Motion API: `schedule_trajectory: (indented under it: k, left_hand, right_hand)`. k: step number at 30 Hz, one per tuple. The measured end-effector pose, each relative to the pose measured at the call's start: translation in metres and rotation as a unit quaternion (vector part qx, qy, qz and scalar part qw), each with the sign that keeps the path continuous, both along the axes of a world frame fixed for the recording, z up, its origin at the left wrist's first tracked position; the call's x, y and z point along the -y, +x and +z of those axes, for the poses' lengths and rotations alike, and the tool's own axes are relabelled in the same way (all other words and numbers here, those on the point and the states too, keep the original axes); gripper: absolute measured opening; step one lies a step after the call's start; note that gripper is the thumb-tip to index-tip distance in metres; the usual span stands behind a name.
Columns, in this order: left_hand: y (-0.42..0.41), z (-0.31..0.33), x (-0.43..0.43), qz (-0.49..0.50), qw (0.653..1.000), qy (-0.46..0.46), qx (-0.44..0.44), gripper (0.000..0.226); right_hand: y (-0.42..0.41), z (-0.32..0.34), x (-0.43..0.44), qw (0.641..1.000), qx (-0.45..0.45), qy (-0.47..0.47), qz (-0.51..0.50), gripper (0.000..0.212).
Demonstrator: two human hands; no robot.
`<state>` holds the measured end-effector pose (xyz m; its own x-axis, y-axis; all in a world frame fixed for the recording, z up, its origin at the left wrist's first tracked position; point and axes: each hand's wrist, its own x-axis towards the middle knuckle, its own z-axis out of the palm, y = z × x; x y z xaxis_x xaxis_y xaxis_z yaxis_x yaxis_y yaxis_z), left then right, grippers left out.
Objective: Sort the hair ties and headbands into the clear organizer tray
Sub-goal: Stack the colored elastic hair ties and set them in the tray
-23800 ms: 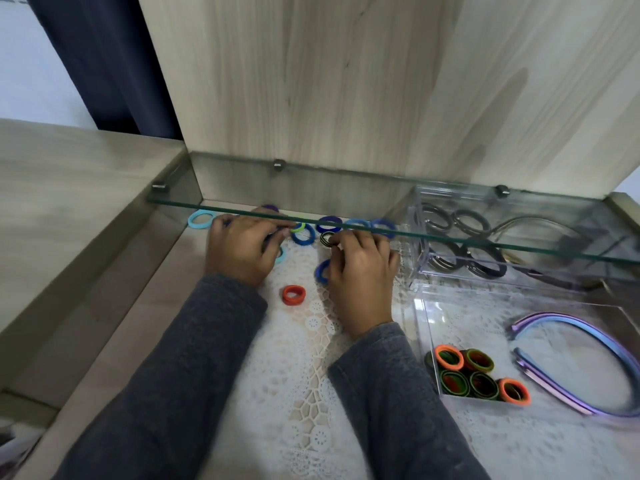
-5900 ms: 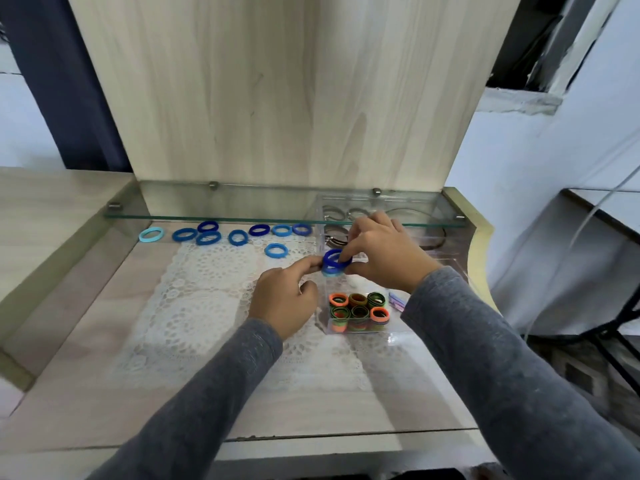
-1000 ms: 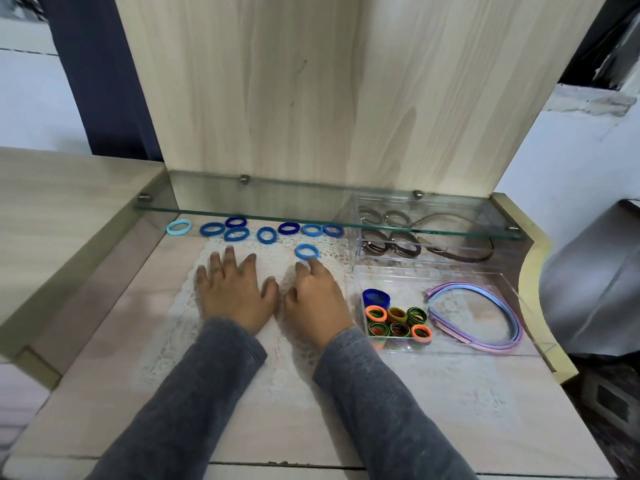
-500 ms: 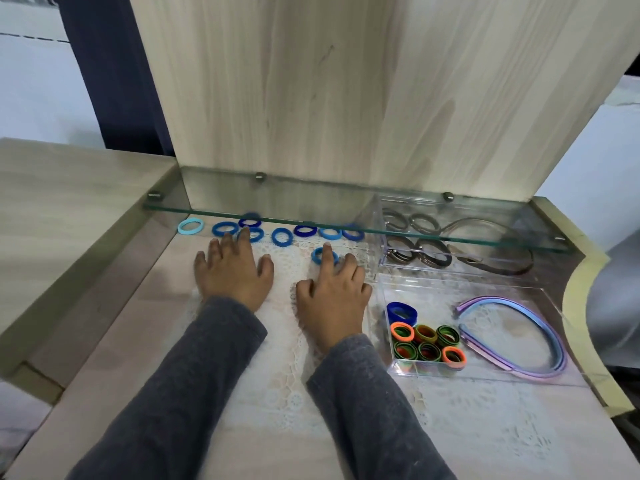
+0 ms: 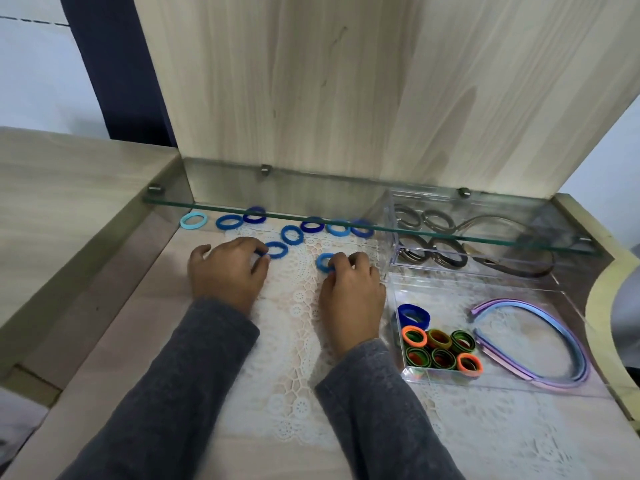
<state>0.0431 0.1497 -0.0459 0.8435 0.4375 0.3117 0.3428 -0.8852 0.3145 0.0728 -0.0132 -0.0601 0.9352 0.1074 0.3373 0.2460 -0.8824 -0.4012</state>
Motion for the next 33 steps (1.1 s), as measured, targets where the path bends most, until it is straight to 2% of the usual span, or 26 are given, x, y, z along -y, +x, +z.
schedule_trajectory:
  k: [5,11,16,19,26,33]
  left_hand:
    - [-0.013,-0.01,-0.009,-0.101,0.992,-0.055,0.052,0.016]
    - [-0.027,-0.014,-0.005,-0.151,0.986,-0.039,0.065,0.025]
    - [-0.028,-0.012,-0.004,-0.127,0.983,-0.079,0.103,0.013]
    - [-0.024,-0.01,-0.006,-0.11,0.984,-0.075,0.119,0.016]
    - [0.006,0.003,-0.016,-0.098,0.993,-0.066,0.008,0.028]
    - [0.031,0.003,-0.025,-0.145,0.989,-0.031,0.006,0.032]
  right_hand:
    - [0.001,0.0,0.001,0.998,0.028,0.053,0.035,0.02]
    - [-0.002,0.001,-0.005,0.975,0.056,0.135,0.167,0.012]
    - [-0.008,0.001,-0.009,0.973,0.073,0.076,0.205,0.014]
    - [-0.008,0.001,-0.01,0.974,0.073,0.038,0.212,0.016]
    - [-0.009,0.0,-0.012,0.974,0.077,-0.002,0.213,0.015]
    - [-0.009,0.002,-0.01,0.975,0.07,-0.018,0.21,0.019]
